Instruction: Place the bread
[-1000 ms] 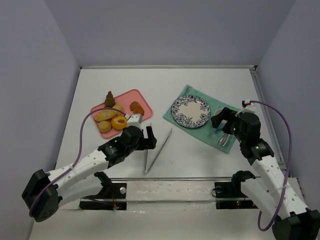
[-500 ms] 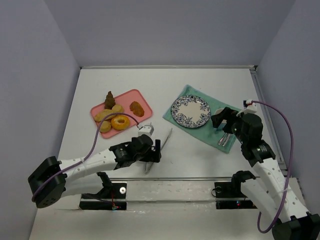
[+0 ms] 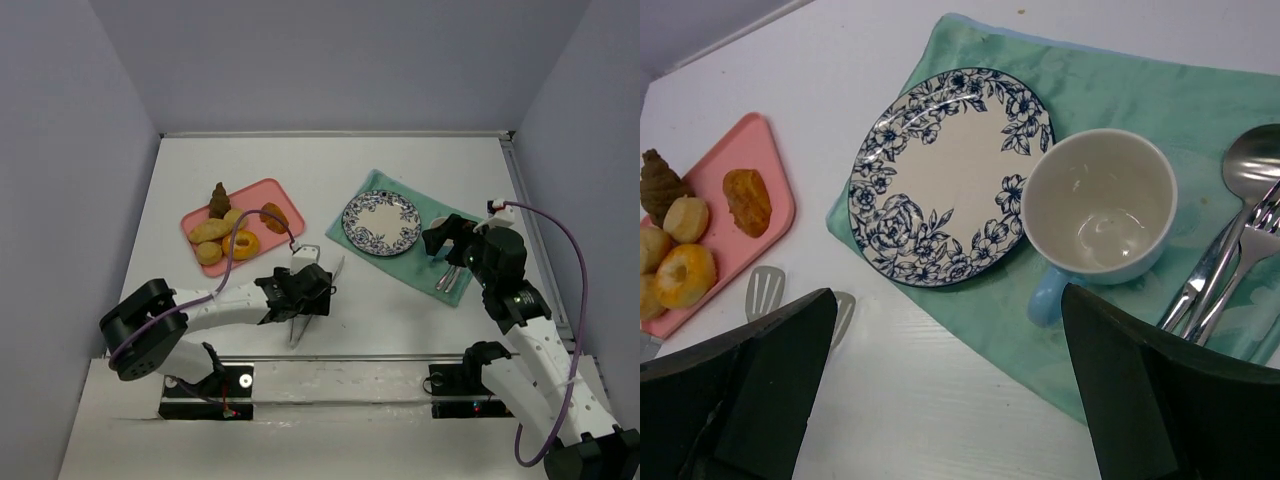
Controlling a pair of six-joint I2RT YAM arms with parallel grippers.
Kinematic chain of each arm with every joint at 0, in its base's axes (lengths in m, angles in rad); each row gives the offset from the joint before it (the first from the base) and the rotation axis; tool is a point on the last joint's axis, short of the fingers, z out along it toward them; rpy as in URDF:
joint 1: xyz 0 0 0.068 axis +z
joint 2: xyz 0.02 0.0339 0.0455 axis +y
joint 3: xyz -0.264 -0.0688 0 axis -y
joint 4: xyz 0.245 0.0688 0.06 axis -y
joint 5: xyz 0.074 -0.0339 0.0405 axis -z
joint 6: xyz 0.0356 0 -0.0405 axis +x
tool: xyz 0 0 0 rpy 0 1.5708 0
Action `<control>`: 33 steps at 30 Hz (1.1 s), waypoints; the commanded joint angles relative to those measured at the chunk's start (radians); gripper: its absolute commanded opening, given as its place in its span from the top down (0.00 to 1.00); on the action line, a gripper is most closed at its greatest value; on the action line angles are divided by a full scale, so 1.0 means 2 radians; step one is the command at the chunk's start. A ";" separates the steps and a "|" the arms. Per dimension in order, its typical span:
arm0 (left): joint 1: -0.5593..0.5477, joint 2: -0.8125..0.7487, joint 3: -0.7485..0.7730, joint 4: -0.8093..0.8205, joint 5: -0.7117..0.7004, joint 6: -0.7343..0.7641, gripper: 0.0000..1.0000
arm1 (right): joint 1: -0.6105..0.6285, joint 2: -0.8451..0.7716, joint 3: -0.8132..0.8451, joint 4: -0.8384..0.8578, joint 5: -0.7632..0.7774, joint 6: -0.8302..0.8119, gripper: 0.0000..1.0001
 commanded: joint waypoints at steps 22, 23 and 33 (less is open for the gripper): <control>-0.011 -0.045 0.130 -0.151 -0.108 -0.010 0.48 | 0.000 -0.028 0.001 0.029 0.016 -0.003 0.00; -0.005 -0.049 0.139 -0.157 -0.117 -0.015 0.48 | 0.000 -0.028 0.000 0.029 0.016 -0.003 0.00; 0.103 -0.087 0.155 -0.124 -0.150 0.010 0.46 | 0.000 -0.014 0.000 0.036 0.019 -0.003 0.00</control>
